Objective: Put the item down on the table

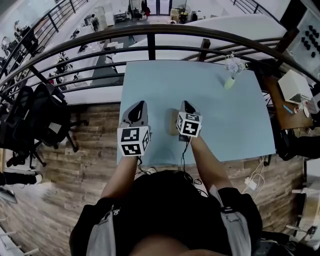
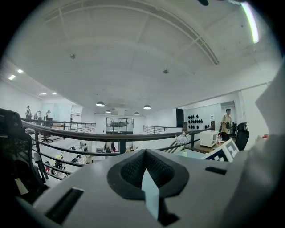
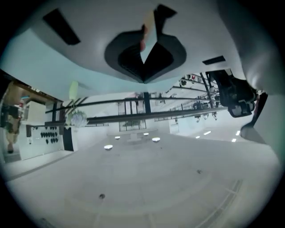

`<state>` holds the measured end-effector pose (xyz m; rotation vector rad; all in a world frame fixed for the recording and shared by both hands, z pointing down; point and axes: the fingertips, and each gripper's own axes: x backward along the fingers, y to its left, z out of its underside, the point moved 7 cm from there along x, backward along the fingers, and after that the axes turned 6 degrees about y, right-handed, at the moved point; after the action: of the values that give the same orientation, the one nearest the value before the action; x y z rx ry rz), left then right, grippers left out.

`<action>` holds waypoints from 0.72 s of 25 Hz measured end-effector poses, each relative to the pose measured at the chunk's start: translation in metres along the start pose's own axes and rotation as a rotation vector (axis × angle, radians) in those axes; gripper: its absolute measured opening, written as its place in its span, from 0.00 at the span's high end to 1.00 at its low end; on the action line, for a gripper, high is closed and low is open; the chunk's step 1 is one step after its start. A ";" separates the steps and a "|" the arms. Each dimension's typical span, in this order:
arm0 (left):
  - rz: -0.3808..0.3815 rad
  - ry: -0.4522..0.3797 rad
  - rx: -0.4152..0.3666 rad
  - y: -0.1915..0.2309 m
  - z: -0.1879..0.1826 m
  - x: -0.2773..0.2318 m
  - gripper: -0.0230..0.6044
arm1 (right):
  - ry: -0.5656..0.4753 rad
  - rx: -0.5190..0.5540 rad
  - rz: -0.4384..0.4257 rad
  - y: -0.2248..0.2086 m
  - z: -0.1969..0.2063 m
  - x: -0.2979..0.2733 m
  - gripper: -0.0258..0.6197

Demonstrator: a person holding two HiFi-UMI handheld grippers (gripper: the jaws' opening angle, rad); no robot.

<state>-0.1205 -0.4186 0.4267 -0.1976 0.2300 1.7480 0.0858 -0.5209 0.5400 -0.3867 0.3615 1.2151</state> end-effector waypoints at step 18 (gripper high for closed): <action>0.061 -0.038 -0.024 -0.021 -0.014 -0.010 0.95 | -0.474 0.047 0.003 0.010 -0.081 0.129 0.96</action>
<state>-0.0977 -0.4279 0.4149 -0.1757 0.1892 1.8146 0.1112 -0.4498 0.4077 -0.0497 -0.0181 1.2566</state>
